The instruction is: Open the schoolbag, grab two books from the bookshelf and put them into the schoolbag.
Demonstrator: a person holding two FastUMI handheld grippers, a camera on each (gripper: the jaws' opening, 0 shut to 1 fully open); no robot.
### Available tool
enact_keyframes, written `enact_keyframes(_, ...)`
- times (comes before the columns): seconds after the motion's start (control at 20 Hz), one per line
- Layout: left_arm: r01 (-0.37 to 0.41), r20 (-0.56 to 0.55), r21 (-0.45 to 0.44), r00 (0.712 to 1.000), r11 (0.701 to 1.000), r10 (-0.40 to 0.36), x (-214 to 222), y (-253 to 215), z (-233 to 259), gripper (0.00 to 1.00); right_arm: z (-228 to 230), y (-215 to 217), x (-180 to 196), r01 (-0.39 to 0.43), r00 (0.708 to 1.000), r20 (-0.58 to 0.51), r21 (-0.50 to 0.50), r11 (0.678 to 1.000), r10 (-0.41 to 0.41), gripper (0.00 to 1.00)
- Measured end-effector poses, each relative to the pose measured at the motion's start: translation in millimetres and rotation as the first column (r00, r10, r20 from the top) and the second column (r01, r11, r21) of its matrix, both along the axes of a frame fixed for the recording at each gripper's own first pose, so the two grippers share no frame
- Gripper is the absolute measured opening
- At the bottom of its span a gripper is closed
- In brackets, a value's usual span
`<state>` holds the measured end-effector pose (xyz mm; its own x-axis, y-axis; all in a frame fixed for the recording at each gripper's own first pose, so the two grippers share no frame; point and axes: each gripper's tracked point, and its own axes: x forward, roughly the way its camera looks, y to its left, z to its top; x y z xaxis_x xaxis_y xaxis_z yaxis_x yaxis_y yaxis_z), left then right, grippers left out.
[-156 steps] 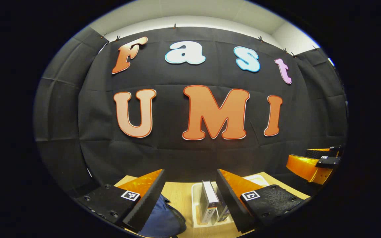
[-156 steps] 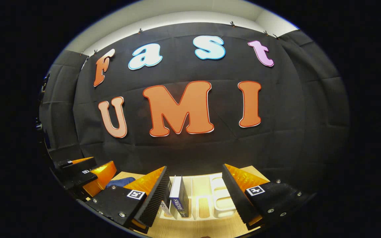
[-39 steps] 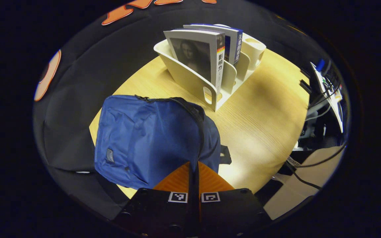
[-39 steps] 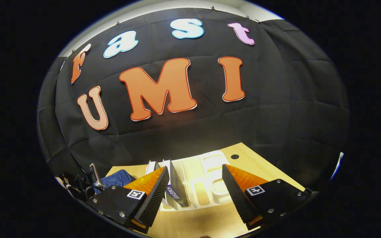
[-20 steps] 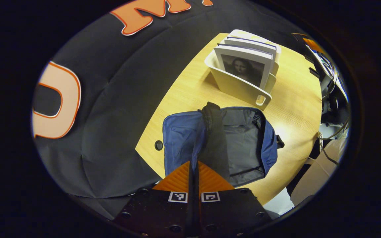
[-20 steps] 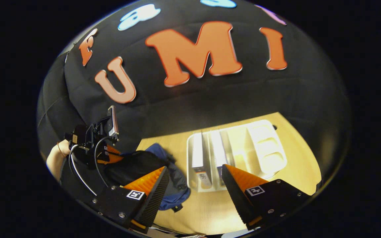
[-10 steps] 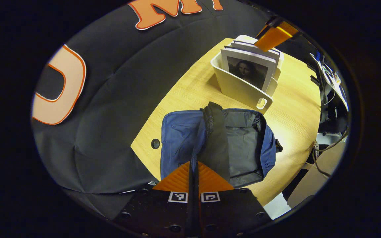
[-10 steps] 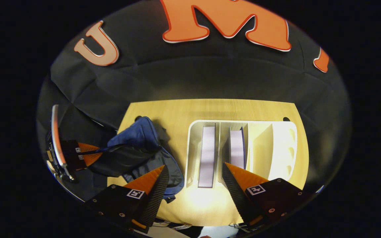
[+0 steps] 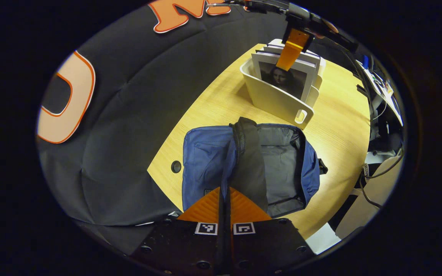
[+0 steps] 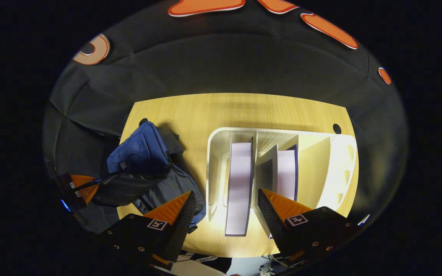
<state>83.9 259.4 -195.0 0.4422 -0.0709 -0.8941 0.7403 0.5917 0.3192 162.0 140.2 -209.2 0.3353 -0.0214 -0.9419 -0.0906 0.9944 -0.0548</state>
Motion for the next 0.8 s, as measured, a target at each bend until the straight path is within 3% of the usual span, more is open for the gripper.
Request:
enact_keyframes(0.35,-0.008,-0.006,-0.014,1.0,1.0,0.008,-2,3,-6,0.01,-26,-2,5,-0.018,0.999,-0.053,-0.082,0.996,0.014,0.93)
enact_keyframes(0.5,-0.006,-0.012,-0.015,1.0,1.0,0.006,-3,4,-8,0.01,-26,-2,6,-0.013,0.998,-0.056,-0.088,0.996,0.008,0.34)
enact_keyframes(0.55,-0.004,-0.013,-0.015,1.0,1.0,0.004,-3,5,-8,0.01,-27,-2,6,-0.009,0.999,-0.053,-0.089,0.996,0.004,0.32)
enact_keyframes(0.6,-0.002,-0.014,-0.014,1.0,1.0,0.002,-3,4,-9,0.01,-27,-2,6,-0.009,0.999,-0.054,-0.089,0.996,0.004,0.22)
enact_keyframes(0.65,-0.004,-0.016,-0.012,1.0,1.0,0.004,-3,5,-10,0.01,-25,-2,5,-0.008,0.999,-0.053,-0.09,0.996,0.003,0.31)
enact_keyframes(0.7,-0.005,-0.016,-0.01,1.0,1.0,0.005,-2,5,-11,0.01,-24,-1,3,-0.013,0.998,-0.055,-0.09,0.996,0.008,0.22)
enact_keyframes(0.75,-0.006,-0.017,-0.008,1.0,1.0,0.006,-2,6,-12,0.01,-21,1,0,-0.015,0.998,-0.055,-0.087,0.996,0.011,0.31)
enact_keyframes(0.8,-0.006,-0.018,-0.008,1.0,1.0,0.006,-2,6,-12,0.01,-17,3,-3,-0.02,0.998,-0.056,-0.08,0.997,0.015,0.31)
